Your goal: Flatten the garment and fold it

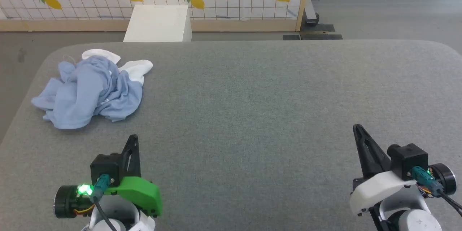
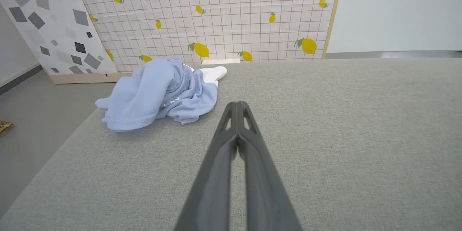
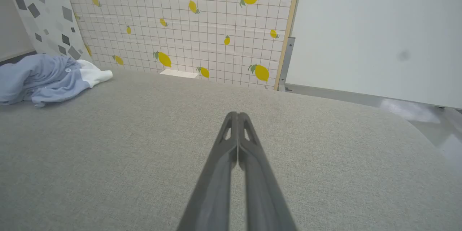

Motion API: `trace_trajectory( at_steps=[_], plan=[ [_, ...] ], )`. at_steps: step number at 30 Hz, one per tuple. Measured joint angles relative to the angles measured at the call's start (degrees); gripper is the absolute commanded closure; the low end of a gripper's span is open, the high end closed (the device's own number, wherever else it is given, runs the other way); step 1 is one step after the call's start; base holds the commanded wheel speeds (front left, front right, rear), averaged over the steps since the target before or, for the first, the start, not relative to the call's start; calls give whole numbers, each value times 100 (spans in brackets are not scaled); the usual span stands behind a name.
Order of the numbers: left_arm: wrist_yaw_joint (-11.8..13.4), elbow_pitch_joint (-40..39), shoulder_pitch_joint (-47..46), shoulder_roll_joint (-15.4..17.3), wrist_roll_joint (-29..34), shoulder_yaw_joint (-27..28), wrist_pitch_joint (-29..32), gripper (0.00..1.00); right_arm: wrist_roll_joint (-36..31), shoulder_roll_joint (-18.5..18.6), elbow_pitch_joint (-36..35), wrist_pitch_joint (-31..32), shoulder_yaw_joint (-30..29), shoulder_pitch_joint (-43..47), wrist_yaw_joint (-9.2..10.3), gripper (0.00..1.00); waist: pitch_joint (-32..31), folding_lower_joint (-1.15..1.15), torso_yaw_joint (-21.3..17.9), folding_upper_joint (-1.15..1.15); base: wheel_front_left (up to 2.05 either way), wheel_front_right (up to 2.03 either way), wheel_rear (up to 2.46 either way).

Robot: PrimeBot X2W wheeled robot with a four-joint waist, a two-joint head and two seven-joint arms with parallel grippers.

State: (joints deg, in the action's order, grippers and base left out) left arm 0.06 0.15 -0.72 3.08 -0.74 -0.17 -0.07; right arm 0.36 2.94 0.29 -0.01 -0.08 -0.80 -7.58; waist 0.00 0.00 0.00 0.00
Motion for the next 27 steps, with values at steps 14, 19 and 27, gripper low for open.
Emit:
trace_trajectory(
  at_steps=[14,19,27],
  plan=[
    [0,0,0,0,0,2,-1,100,0,0,0,0,1,0,0,100,0,0,0,0,0,0,0],
    [0,0,0,0,0,0,-1,100,0,0,0,0,0,0,0,100,0,0,0,0,0,0,0],
    [0,0,1,0,0,0,-1,100,0,0,0,0,0,0,0,100,0,0,0,0,0,0,0]
  ],
)
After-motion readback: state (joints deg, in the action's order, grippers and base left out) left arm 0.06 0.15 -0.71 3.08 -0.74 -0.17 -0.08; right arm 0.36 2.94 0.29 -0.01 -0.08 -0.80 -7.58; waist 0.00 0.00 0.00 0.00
